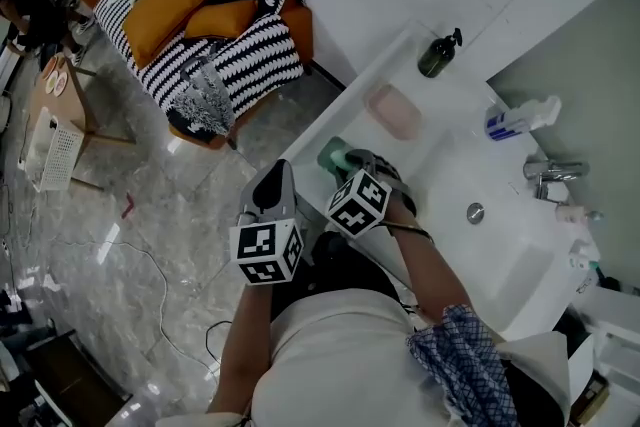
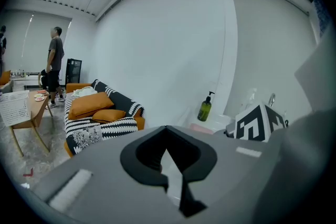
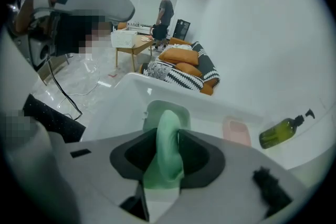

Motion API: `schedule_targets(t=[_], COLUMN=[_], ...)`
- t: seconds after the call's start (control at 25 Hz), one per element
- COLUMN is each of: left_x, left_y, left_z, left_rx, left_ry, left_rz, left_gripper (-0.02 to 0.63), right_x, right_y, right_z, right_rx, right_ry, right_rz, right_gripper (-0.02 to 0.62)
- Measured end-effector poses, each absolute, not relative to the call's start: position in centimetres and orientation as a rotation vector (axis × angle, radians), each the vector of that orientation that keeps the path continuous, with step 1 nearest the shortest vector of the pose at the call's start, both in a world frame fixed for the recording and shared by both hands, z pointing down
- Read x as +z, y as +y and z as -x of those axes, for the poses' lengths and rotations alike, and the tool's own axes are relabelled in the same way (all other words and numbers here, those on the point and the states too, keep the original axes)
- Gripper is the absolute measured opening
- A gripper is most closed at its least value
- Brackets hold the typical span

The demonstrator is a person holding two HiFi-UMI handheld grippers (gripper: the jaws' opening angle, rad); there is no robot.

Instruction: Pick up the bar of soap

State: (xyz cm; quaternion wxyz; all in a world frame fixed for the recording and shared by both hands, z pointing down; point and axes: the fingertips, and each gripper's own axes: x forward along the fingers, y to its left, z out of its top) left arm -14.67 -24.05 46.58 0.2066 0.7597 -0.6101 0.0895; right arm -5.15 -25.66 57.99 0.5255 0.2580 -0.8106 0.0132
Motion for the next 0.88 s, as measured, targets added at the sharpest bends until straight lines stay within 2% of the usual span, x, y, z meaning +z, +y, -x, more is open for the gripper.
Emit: schedule_targets(t=[0.6,0.88], left_x=[46.9,47.4], left_y=[-25.2,-25.1], left_z=[13.3,12.0], left_rx=[0.271,0.276], left_ry=[-1.660,-1.608], left_rz=[-2.135,-2.152], left_gripper=[0.008,0.009], right_x=[58.6,54.6], right_y=[-26.9,-26.4], right_z=[4.3,2.6], right_rx=[0.135,0.416], right_ry=[-1.975,-2.171], right_rz=[-0.673,-0.833], right_gripper=[0.126,0.126])
